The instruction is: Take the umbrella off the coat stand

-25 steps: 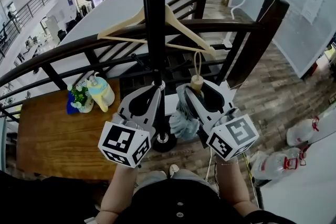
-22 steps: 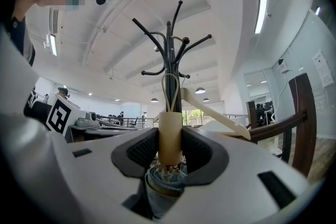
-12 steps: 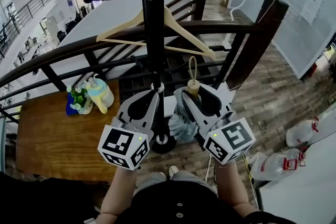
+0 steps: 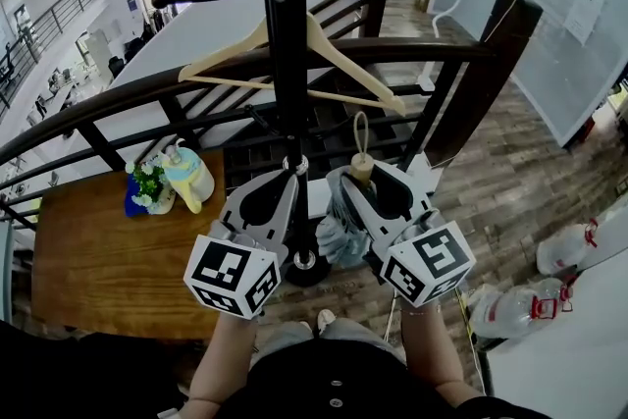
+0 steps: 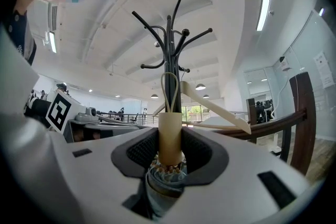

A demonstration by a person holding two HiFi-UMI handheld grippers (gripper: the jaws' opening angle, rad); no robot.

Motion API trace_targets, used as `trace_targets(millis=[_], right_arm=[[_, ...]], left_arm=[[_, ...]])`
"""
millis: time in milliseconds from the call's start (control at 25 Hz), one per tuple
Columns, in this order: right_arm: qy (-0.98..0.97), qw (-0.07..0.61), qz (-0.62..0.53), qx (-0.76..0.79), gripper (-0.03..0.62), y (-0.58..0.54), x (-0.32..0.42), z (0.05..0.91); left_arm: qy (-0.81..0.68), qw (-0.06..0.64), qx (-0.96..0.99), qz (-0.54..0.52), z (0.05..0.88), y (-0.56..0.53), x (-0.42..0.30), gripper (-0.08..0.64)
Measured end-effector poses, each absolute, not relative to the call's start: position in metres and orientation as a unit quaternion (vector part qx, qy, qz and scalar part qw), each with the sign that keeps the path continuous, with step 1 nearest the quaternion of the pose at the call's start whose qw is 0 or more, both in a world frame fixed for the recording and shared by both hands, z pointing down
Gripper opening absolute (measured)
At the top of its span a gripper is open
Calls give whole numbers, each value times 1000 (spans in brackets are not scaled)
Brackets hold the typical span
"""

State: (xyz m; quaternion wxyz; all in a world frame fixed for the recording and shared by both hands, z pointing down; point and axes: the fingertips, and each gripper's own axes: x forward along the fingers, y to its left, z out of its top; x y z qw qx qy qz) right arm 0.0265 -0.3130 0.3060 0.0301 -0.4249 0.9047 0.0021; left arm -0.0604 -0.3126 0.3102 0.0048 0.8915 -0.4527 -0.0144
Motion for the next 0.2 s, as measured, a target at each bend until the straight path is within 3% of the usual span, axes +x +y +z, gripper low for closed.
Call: trace_targets(millis=[200], right_arm=[[906, 41, -12, -422, 144, -318, 29, 308]], left_arm=[[-448, 8, 894, -11, 314, -316, -59, 15]])
